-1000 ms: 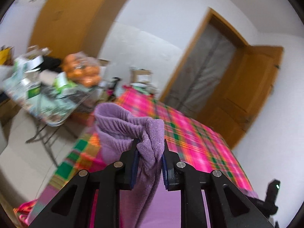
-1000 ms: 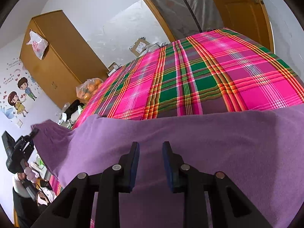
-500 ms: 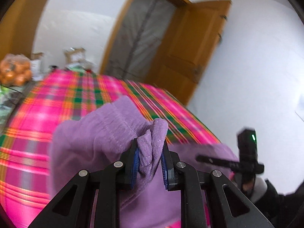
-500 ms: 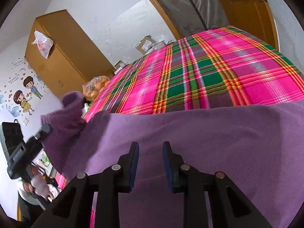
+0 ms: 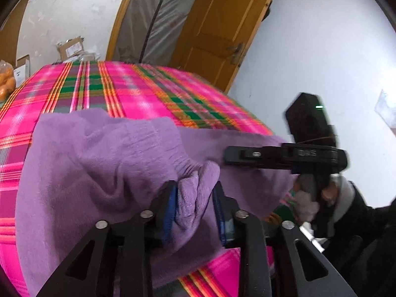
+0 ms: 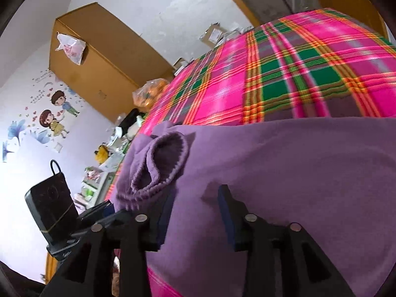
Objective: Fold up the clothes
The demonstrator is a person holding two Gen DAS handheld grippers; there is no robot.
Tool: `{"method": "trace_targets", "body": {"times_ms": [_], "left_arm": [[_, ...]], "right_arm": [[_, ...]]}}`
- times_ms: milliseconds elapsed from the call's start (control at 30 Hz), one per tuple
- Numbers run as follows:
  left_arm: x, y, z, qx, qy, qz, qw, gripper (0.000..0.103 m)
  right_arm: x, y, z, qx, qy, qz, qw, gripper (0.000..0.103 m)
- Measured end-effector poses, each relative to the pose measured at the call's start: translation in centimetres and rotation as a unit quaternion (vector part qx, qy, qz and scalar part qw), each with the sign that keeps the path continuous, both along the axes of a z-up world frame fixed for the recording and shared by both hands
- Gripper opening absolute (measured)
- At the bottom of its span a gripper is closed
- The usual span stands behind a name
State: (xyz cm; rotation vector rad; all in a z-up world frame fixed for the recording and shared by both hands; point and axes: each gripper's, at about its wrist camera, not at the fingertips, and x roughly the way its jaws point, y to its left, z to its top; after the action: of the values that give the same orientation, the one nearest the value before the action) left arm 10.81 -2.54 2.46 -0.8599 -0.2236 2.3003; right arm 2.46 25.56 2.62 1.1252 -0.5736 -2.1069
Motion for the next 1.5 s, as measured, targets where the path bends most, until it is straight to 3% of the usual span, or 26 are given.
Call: {"method": "trace_targets", "body": {"times_ms": [167, 300, 433, 600, 800, 1300, 1367, 1400, 1433, 1500], "left_arm": [[2.0, -2.2, 1.7, 0.043, 0.027, 0.000, 0.9987, 0.038], [2.4, -5.2, 1.8, 0.034, 0.028, 0.081, 0.9957, 0.038], [1.9, -8.6, 0.4, 0.011, 0.005, 0.182, 0.9832, 0.038], [2.3, -10.5, -0.8, 0.007, -0.012, 0.228, 0.9736, 0.038], [2.3, -10.8, -2.0, -0.002, -0.027, 0.245, 0.9692, 0.038], [2.1, -10.6, -2.6, -0.006, -0.028, 0.238, 0.9707, 0.038], [2.1, -10.5, -2.7, -0.007, -0.027, 0.239, 0.9707, 0.038], [2.2, -10.4, -2.7, -0.008, -0.027, 0.238, 0.9707, 0.038], [2.2, -10.4, -2.7, -0.009, -0.027, 0.238, 0.9708, 0.038], [2.3, -10.5, -2.7, -0.010, -0.027, 0.237, 0.9711, 0.038]], "right_arm": [[-1.3, -1.7, -0.1, -0.011, -0.010, 0.023, 1.000, 0.050], [-2.4, -3.1, -0.1, -0.019, -0.018, 0.042, 0.999, 0.052], [-3.4, -4.6, -0.2, -0.024, -0.025, 0.059, 0.998, 0.055], [-4.5, -6.6, -0.3, -0.012, -0.027, 0.071, 0.997, 0.056], [-5.4, -8.0, -0.2, 0.009, -0.029, 0.065, 0.997, 0.058], [-7.6, -10.1, -0.2, 0.029, -0.024, 0.070, 0.997, 0.061], [-7.4, -10.3, 0.0, 0.041, -0.019, 0.073, 0.996, 0.052], [-7.2, -10.4, 0.2, 0.052, -0.015, 0.075, 0.996, 0.029], [-7.1, -10.2, 0.3, 0.051, -0.014, 0.075, 0.996, 0.012], [-6.5, -9.4, 0.8, 0.039, -0.008, 0.070, 0.997, 0.010]]}}
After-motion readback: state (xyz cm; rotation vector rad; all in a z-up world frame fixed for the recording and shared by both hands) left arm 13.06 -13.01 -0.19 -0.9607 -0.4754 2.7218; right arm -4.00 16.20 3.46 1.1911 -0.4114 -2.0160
